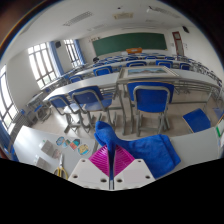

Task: Fold towel

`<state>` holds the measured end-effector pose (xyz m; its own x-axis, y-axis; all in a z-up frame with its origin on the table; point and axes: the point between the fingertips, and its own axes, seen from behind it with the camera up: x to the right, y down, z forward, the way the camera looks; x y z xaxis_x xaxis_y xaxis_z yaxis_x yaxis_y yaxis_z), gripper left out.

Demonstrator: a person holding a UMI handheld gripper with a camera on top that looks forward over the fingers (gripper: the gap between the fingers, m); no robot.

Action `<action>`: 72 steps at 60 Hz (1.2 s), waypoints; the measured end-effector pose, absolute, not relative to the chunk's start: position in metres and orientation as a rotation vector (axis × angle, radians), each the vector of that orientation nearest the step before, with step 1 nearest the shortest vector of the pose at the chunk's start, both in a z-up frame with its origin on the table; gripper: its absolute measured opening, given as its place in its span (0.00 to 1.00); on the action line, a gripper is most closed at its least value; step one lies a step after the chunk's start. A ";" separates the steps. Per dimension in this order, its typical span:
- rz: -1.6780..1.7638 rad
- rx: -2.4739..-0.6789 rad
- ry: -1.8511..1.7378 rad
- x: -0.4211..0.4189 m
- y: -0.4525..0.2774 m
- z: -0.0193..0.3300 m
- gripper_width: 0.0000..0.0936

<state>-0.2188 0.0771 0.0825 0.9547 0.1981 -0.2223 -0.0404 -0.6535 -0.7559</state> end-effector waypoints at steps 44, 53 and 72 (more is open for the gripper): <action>-0.136 -2.188 -0.031 -0.084 -0.012 0.138 0.92; -0.127 -2.143 -0.020 -0.123 -0.088 0.175 0.92; -0.137 -2.087 -0.015 -0.166 -0.222 0.228 0.92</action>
